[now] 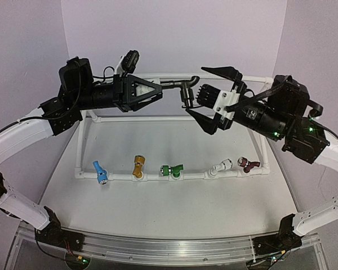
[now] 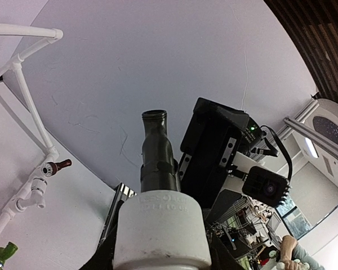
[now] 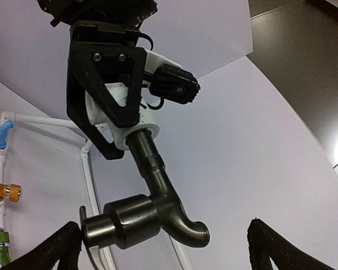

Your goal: Install the water faucets

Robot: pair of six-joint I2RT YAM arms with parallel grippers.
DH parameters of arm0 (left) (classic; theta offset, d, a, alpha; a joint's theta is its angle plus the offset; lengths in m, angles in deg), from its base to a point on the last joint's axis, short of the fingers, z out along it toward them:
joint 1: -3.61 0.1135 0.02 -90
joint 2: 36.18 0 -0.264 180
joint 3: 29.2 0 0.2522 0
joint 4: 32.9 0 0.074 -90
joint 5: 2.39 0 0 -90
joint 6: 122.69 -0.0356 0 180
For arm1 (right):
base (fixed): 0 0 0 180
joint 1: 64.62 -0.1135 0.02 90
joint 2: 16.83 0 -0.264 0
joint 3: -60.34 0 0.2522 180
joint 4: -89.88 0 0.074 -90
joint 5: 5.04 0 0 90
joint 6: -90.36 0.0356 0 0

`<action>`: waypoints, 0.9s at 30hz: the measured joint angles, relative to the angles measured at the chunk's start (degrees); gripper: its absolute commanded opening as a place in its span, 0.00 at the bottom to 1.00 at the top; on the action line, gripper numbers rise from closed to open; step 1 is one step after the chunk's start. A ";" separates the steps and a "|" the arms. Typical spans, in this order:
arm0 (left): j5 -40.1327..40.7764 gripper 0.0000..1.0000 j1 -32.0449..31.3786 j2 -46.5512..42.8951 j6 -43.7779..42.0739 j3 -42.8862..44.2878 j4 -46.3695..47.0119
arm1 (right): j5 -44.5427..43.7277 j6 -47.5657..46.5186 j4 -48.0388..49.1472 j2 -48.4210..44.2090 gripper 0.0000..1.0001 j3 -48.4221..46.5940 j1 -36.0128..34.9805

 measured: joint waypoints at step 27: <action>-9.80 0.00 0.00 1.27 -10.20 -0.51 -9.12 | 0.56 0.30 -2.38 1.96 0.98 -7.57 -0.55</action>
